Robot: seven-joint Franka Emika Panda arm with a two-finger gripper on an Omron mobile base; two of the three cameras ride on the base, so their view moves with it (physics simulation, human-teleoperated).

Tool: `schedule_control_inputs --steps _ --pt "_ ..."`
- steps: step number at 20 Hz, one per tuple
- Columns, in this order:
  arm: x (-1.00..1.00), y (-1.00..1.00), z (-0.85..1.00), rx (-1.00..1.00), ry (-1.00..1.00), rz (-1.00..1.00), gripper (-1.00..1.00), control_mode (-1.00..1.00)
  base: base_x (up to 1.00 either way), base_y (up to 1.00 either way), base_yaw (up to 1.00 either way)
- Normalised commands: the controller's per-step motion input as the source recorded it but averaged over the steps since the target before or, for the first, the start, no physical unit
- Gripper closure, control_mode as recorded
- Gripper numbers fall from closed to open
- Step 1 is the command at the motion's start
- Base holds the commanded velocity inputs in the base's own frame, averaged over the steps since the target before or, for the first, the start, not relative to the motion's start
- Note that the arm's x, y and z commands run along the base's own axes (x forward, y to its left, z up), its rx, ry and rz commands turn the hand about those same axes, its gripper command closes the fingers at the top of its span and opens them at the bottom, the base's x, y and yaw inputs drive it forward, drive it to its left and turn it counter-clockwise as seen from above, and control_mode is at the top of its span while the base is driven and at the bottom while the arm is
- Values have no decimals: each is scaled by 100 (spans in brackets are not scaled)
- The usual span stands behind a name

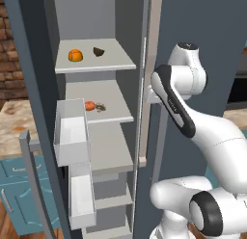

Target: Take the orange and kiwi from the highest rack and move them to the second highest rack where the squash and mushroom are located, to maximize freezer space. Close the freezer door after rearranging.

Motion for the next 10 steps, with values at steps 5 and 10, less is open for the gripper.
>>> schedule_control_inputs --steps 5,10 --pt "-22 2 0 -1 -6 0 -100 -100 0 0 0" --pt "-67 1 10 -4 -25 0 -100 -100 0 0 0"
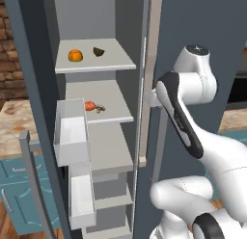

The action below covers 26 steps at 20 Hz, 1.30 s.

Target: Take the orange and kiwi from the highest rack and move them to the second highest rack where the squash and mushroom are located, to maximize freezer space. Close the freezer door after rearranging.

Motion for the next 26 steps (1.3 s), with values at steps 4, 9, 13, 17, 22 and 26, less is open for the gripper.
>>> schedule_control_inputs --steps 4,9,13,17,22,26 --pt "-57 1 7 -1 -17 0 -100 -100 0 0 0" --pt "-36 0 0 0 -6 0 -100 -100 0 0 0" --pt "-9 0 0 0 0 0 -100 100 0 0 0" --pt "0 0 0 0 0 0 -100 100 22 35 0" --pt "0 0 0 0 0 0 -100 100 64 35 -1" --pt "0 0 0 0 0 0 -100 100 36 29 -1"
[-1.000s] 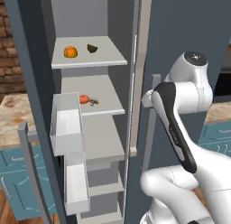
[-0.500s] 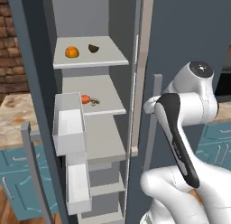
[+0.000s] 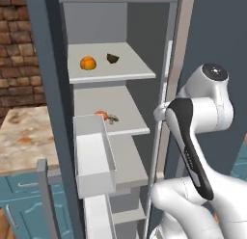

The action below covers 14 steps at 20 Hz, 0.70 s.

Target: Take the orange and kiwi from the highest rack and move them to the second highest rack where the squash and mushroom are located, to maximize freezer space. Close the freezer door after rearranging.

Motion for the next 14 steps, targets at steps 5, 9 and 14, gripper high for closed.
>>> schedule_control_inputs --steps 5,9,14 --pt "0 0 0 0 0 0 -100 100 11 52 0" --pt "3 0 5 2 0 0 -100 -100 11 7 -1" --pt "-7 0 55 7 -9 0 -100 -100 0 0 0"
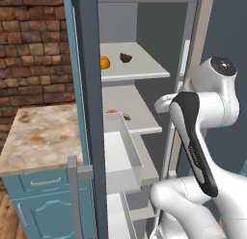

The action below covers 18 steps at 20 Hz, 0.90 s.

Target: Take the orange and kiwi from the highest rack and move them to the second highest rack where the squash and mushroom are located, to maximize freezer space. Close the freezer door after rearranging.

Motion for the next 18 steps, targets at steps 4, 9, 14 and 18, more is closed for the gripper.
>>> schedule_control_inputs --steps 4,9,14,18 --pt "0 0 69 1 -17 0 -100 -100 0 0 0" --pt "20 12 56 0 -9 1 -100 -100 0 0 0" --pt "51 51 27 0 -1 6 -100 -100 0 0 0" --pt "91 47 17 -4 -2 4 -100 -100 0 0 0"
